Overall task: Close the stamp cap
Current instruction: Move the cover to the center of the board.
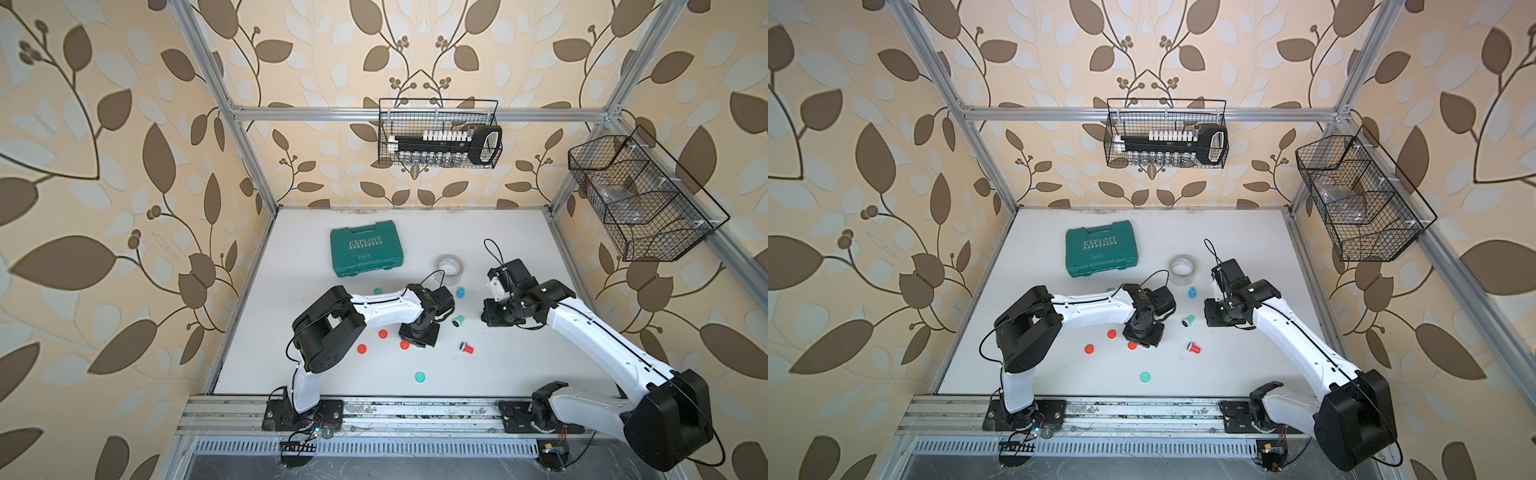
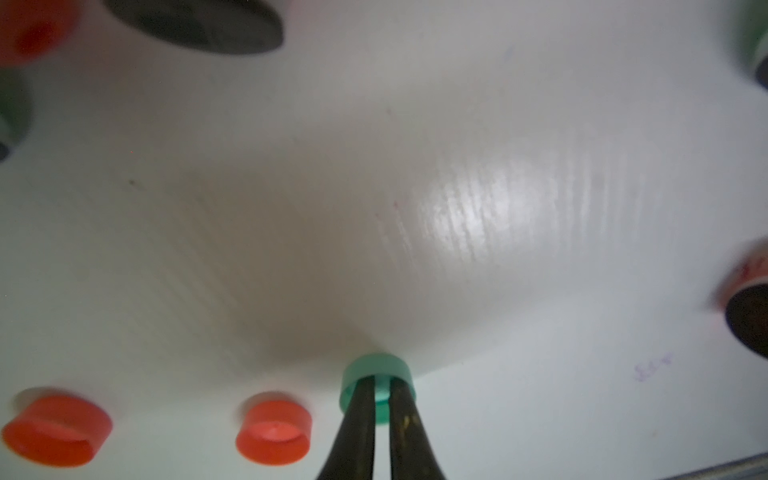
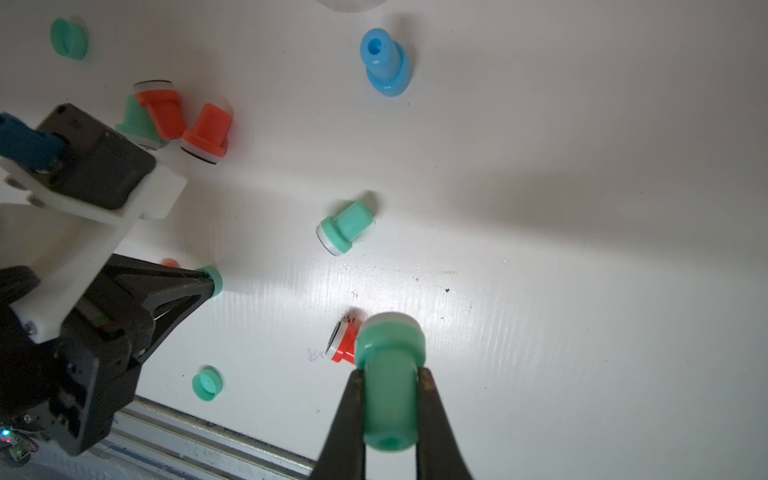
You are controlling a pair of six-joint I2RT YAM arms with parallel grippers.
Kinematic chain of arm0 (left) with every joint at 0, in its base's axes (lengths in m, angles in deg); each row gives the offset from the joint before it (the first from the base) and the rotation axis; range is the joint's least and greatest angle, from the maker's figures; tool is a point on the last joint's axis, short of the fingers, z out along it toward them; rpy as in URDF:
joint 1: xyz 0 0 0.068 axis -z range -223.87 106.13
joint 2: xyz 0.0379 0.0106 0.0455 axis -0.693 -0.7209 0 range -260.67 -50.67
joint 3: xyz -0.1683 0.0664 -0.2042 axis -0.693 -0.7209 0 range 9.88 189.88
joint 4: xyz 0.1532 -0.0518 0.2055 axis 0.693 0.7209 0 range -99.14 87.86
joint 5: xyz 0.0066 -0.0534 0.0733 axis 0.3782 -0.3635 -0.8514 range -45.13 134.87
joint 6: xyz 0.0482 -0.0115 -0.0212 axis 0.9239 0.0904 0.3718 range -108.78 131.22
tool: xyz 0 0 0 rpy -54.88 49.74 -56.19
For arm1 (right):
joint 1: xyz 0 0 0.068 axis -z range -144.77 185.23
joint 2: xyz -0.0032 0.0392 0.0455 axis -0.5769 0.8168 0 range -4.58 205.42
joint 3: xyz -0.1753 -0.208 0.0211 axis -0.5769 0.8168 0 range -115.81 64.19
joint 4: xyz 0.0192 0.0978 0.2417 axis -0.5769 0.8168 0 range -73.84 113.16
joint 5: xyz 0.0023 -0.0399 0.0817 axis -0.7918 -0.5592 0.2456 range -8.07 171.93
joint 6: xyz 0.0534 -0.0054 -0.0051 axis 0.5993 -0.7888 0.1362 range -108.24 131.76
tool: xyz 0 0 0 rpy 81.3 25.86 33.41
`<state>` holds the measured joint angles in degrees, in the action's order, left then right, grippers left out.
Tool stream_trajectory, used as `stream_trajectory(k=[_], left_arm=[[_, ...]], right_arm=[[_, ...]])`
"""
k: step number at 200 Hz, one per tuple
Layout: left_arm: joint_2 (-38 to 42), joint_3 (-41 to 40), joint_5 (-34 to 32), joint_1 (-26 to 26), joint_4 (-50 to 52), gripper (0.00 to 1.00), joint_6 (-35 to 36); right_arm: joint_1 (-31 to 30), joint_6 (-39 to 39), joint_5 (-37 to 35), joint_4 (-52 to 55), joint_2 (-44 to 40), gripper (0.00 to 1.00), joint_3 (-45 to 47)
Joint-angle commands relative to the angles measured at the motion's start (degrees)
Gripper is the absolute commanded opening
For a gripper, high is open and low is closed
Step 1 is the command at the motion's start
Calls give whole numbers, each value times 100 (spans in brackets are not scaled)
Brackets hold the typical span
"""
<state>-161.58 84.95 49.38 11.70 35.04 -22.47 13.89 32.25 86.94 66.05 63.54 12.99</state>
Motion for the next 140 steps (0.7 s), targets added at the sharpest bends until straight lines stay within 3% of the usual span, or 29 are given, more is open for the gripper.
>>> stream_trajectory(k=[1,140], left_arm=[[-92,206,75,59,103,13,-50],[-560,1199,68,367,463,14,41]], right_arm=[[7,-66,98,-3,44,10,102],[9,-54,81,-6,44,10,107]])
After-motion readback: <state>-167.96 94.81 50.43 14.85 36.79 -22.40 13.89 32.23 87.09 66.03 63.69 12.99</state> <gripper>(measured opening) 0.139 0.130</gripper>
